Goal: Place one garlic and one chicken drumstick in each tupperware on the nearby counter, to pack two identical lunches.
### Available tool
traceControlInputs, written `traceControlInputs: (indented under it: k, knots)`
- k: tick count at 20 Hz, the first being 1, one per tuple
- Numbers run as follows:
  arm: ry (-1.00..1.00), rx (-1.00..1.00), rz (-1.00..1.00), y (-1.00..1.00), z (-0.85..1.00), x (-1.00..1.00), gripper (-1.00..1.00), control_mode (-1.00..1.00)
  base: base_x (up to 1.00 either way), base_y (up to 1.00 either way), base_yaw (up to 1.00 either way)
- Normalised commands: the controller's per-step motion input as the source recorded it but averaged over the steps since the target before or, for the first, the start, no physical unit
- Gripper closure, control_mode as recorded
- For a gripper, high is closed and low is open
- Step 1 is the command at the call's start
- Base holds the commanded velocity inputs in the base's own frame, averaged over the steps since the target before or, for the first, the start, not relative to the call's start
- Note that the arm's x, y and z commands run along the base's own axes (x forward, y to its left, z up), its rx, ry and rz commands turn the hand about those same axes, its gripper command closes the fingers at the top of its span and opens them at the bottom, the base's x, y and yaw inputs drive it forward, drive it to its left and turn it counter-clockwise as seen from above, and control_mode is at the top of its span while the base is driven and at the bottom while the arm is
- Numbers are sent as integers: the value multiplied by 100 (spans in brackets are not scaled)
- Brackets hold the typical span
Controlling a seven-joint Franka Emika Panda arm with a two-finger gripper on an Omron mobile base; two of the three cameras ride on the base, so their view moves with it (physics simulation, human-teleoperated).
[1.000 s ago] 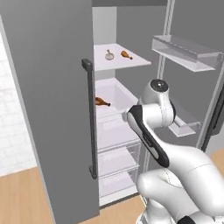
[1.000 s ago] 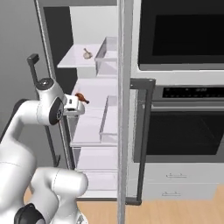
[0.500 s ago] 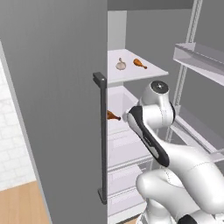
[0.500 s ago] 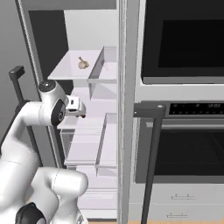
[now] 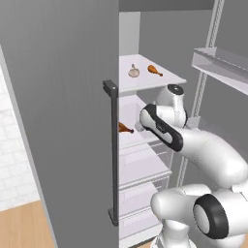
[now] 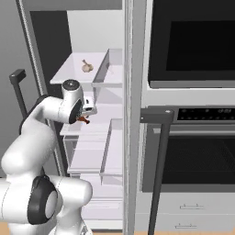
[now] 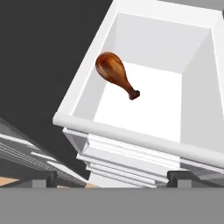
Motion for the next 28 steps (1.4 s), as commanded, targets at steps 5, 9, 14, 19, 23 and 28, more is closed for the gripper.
traceControlInputs:
  k: [5, 9, 14, 19, 23, 28]
  knots:
    - [4, 0, 10, 23, -5, 4, -100, -100, 0, 0, 0]
    - [0, 0, 6, 14, -36, 6, -100, -100, 0, 0, 0]
    - [-1, 0, 12, 0, -19, 20, -100, -100, 0, 0, 0]
    - [0, 0, 10, 0, -15, 21, -100, -100, 0, 0, 0]
    - [0, 0, 8, 1, -8, 18, -100, -100, 0, 0, 0]
    - [0, 0, 4, 18, -13, 27, -100, -100, 0, 0, 0]
